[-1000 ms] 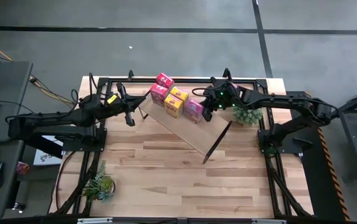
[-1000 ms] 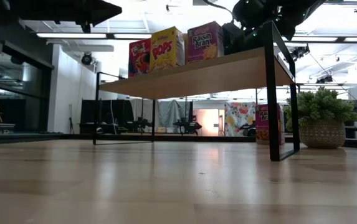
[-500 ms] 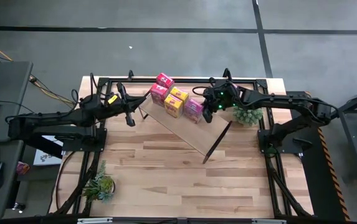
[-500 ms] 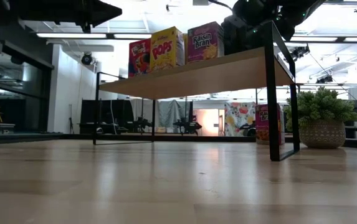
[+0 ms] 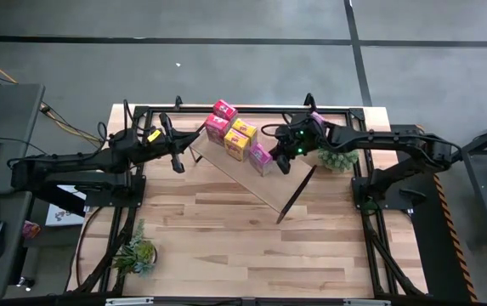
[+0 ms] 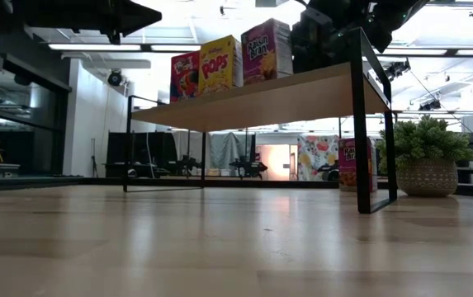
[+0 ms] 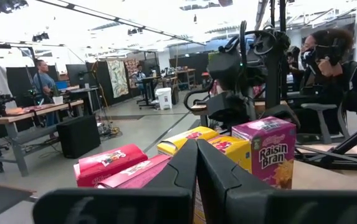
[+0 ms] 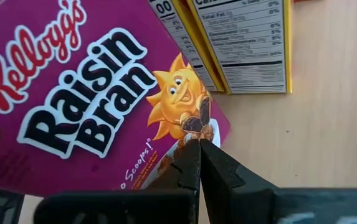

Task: Stack cereal on shelf
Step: Put the bottom purple cereal box on the shelf, then put the purple cereal box on the shelf

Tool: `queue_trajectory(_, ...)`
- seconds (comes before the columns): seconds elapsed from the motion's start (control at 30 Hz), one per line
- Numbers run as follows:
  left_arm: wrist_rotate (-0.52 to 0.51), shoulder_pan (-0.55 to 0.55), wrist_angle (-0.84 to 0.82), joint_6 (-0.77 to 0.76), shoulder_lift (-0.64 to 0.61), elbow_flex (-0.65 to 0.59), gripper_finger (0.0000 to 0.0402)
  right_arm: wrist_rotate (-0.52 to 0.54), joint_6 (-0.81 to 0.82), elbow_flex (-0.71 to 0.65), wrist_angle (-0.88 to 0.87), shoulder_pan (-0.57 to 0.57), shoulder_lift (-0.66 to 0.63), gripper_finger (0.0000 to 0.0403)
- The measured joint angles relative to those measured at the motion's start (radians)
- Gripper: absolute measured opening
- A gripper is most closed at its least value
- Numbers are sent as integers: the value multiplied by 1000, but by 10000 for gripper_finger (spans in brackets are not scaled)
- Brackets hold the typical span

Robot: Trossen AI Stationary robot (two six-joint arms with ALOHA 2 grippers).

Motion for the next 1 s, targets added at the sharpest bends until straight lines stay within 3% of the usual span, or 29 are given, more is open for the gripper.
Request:
queue_trajectory(0.23, 0, 0, 0, 0, 0, 0, 0, 62, -3, 0, 2, 17, 0, 0)
queue_trajectory(1.0, 0, 0, 0, 0, 0, 0, 0, 0, -11, 0, 99, 15, 1, 0)
